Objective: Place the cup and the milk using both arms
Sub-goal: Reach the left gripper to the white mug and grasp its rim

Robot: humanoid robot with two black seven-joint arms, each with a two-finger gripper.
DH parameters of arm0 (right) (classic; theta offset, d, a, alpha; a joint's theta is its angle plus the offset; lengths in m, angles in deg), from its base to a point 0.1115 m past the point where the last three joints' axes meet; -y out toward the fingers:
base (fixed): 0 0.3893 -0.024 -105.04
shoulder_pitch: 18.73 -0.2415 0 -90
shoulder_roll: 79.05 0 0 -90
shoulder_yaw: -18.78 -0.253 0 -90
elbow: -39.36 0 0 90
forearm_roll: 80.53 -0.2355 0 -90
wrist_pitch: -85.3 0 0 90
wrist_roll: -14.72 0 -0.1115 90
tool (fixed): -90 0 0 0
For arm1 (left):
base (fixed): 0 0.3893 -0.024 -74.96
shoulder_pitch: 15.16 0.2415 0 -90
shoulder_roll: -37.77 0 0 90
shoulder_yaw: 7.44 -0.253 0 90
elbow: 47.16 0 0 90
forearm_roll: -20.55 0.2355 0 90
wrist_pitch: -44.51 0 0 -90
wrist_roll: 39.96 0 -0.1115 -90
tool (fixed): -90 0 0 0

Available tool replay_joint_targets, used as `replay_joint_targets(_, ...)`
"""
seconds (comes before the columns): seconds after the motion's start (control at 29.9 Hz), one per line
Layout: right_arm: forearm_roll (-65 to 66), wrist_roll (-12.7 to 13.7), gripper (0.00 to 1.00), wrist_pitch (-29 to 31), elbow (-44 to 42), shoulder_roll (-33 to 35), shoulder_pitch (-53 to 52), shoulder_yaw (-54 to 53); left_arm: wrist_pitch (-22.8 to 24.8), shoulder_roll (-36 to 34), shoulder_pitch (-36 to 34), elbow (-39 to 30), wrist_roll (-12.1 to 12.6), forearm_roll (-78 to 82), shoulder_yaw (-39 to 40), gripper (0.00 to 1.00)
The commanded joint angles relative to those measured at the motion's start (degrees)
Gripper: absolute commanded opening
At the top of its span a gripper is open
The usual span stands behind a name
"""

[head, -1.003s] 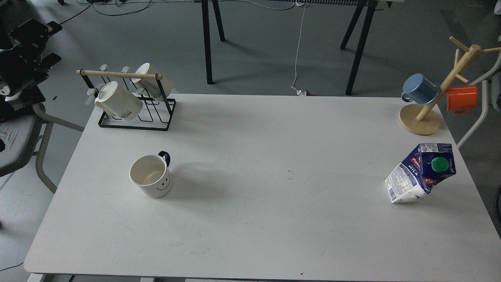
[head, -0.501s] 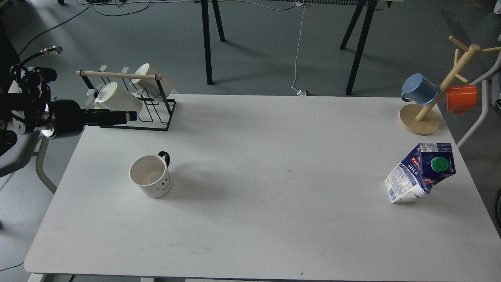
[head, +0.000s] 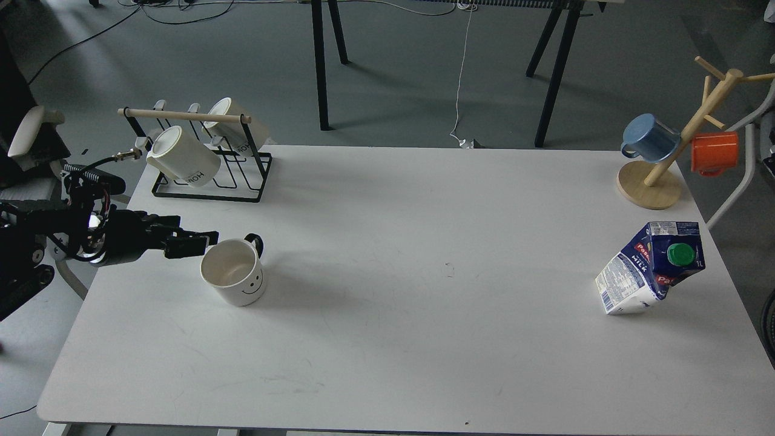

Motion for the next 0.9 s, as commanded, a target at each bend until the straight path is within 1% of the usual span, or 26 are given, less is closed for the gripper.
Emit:
replay_joint_targets(0.0, 0.00, -0.04, 0.98, 0.00, 0.01, -0.01, 0.01, -0.35, -0.31, 2.11, 0.81, 0.09, 0.01, 0.00, 0.09, 0.98)
replay_joint_targets(0.23, 0.00, -0.04, 0.98, 0.00, 0.01, -0.01, 0.10, -0.35, -0.31, 4.05, 1.51, 1.40, 0.01, -0.09, 0.09, 0.98)
replay_joint_targets(0.6, 0.00, -0.04, 0.98, 0.00, 0.01, -0.01, 0.18, -0.53, -0.22, 6.07, 2.47, 4.48, 0.01, 0.00, 0.00, 0.93)
replay_joint_targets(0.77, 0.00, -0.04, 0.98, 0.00, 0.01, 0.08, 0.18, -0.62, -0.31, 6.51, 2.48, 4.66, 0.01, 0.00, 0.00, 0.80)
replay_joint_targets(0.84, 0.00, -0.04, 0.98, 0.00, 0.01, 0.08, 0.18, -0.70, -0.40, 6.69, 2.48, 4.66, 0.01, 0.00, 0.00, 0.71)
replay_joint_targets(0.87, 0.00, -0.04, 0.98, 0.00, 0.01, 0.08, 0.27, -0.70, -0.40, 6.69, 2.48, 4.66, 0.01, 0.09, 0.00, 0.62)
